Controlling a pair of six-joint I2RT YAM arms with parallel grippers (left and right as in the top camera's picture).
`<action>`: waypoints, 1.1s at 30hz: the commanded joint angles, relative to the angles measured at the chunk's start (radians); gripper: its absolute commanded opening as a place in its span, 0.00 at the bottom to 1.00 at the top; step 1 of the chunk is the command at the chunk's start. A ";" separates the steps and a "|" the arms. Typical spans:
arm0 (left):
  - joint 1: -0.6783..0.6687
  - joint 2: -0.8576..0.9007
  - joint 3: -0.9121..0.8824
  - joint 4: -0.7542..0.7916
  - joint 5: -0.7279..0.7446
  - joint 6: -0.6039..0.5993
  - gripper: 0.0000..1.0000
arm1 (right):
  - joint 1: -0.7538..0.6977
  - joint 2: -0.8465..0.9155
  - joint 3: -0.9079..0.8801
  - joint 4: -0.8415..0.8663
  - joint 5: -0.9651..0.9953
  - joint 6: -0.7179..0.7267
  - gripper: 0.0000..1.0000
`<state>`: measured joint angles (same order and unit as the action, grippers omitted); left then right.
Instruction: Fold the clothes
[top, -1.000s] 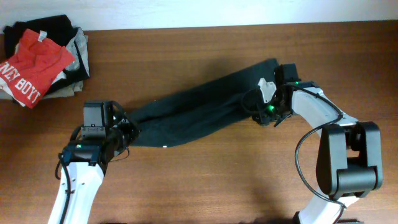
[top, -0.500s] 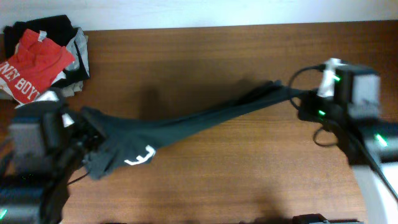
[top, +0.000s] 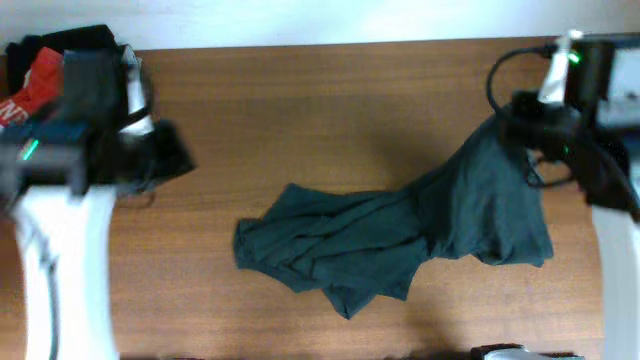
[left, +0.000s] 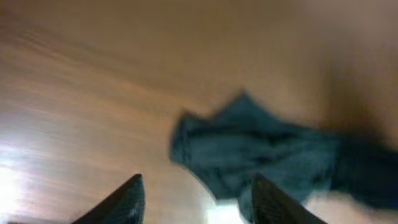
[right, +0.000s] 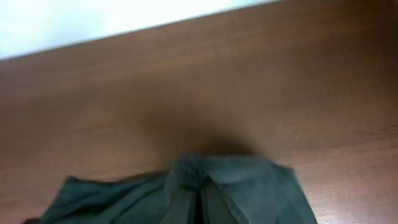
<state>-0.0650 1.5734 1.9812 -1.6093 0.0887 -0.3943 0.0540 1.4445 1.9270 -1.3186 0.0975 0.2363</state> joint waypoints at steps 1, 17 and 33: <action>-0.169 0.181 -0.004 -0.016 0.199 0.131 0.57 | -0.003 0.043 0.005 0.022 0.020 0.009 0.03; -0.565 0.261 -0.805 0.628 0.367 -0.084 0.81 | -0.214 0.043 0.005 0.025 -0.089 0.003 0.04; -0.383 -0.001 -0.467 0.322 0.128 -0.008 0.01 | -0.214 0.041 0.005 0.004 -0.089 -0.011 0.04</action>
<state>-0.5240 1.7607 1.4017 -1.2243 0.3332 -0.4484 -0.1539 1.4986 1.9270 -1.3125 0.0063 0.2317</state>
